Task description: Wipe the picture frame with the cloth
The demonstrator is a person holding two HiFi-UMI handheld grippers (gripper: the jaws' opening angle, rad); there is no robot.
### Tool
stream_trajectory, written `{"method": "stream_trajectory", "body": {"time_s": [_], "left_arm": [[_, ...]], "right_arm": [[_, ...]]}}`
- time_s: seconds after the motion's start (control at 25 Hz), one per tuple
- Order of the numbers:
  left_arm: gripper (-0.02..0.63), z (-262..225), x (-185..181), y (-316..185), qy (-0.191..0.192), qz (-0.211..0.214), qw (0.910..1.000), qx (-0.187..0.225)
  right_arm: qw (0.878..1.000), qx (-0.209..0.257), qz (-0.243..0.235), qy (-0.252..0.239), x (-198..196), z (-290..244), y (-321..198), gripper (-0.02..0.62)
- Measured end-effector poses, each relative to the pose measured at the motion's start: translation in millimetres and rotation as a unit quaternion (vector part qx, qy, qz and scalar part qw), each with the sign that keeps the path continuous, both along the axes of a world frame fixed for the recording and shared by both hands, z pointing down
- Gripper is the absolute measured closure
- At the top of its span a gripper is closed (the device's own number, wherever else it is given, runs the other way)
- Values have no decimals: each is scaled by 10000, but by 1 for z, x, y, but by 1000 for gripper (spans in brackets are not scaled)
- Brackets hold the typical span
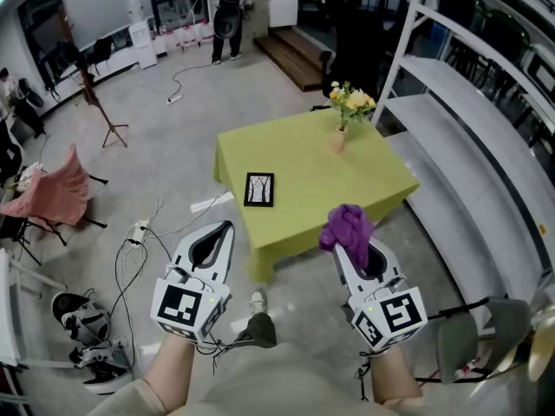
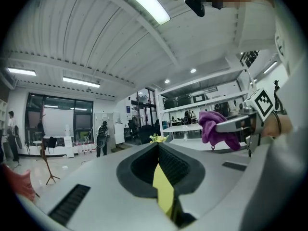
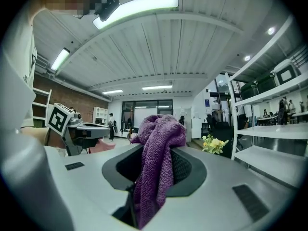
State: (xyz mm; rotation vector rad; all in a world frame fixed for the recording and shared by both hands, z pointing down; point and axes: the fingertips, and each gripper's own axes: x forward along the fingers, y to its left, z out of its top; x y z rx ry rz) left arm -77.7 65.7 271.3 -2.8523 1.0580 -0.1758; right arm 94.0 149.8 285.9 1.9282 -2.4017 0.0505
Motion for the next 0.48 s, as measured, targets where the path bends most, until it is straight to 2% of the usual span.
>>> {"method": "stream_trajectory", "body": {"time_s": [0.48], "left_arm": [[598, 51, 4, -167, -281, 185, 9980, -539]], "right_arm": [[9977, -651, -152, 100, -7, 27, -191, 474]]}}
